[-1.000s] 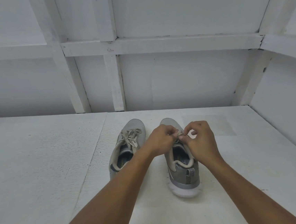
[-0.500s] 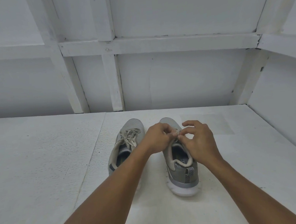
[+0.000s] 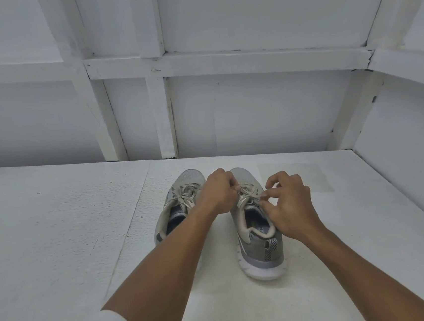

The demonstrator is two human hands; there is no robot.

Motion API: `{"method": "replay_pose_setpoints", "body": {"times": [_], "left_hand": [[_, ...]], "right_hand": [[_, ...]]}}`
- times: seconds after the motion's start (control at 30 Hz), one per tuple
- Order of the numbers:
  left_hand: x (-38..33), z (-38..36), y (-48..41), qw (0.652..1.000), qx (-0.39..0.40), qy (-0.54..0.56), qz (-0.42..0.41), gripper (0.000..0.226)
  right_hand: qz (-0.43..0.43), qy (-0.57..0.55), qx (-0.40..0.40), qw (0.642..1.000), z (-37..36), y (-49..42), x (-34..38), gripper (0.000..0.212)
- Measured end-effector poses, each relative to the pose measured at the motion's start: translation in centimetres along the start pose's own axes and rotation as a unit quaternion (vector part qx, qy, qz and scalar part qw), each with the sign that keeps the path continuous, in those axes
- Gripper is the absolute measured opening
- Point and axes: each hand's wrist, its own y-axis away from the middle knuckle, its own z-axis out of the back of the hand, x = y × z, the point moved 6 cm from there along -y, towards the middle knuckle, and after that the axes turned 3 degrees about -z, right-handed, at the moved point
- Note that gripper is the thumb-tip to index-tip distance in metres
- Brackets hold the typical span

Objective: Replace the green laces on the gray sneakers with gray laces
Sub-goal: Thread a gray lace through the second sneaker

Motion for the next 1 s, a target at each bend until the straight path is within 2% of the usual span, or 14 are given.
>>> {"method": "replay_pose_setpoints", "body": {"times": [0.3,0.53,0.67,0.77,0.87,0.93,1.0], "left_hand": [[-0.3,-0.5,-0.2,1.0,-0.005,-0.024,0.012,0.019],[-0.5,-0.1,0.3,0.999,-0.001,-0.039,0.024,0.012],[-1.1,0.8,0.7,0.995,0.073,-0.062,0.007,0.02],[-1.9,3.3,1.5,0.996,0.065,-0.064,-0.025,0.033],[-2.3,6.8,3.6,0.996,0.027,-0.071,-0.044,0.026],[-1.7,8.3,5.8,0.993,0.032,-0.11,-0.037,0.021],[-0.4,8.7,8.2,0.986,0.067,-0.152,-0.006,0.029]], "right_hand": [[-0.017,-0.02,0.038,0.999,-0.4,0.1,-0.1,0.008],[-0.03,-0.009,0.053,0.998,-0.4,0.2,-0.3,0.008],[-0.055,-0.049,0.075,0.994,-0.2,0.6,-0.4,0.006],[-0.056,-0.111,0.104,0.987,0.6,0.8,0.0,0.01],[-0.035,-0.143,0.102,0.984,2.1,1.2,1.1,0.027],[0.012,-0.148,0.099,0.984,2.9,1.9,2.6,0.027],[0.058,-0.125,0.135,0.981,2.8,3.1,4.3,0.023]]}}
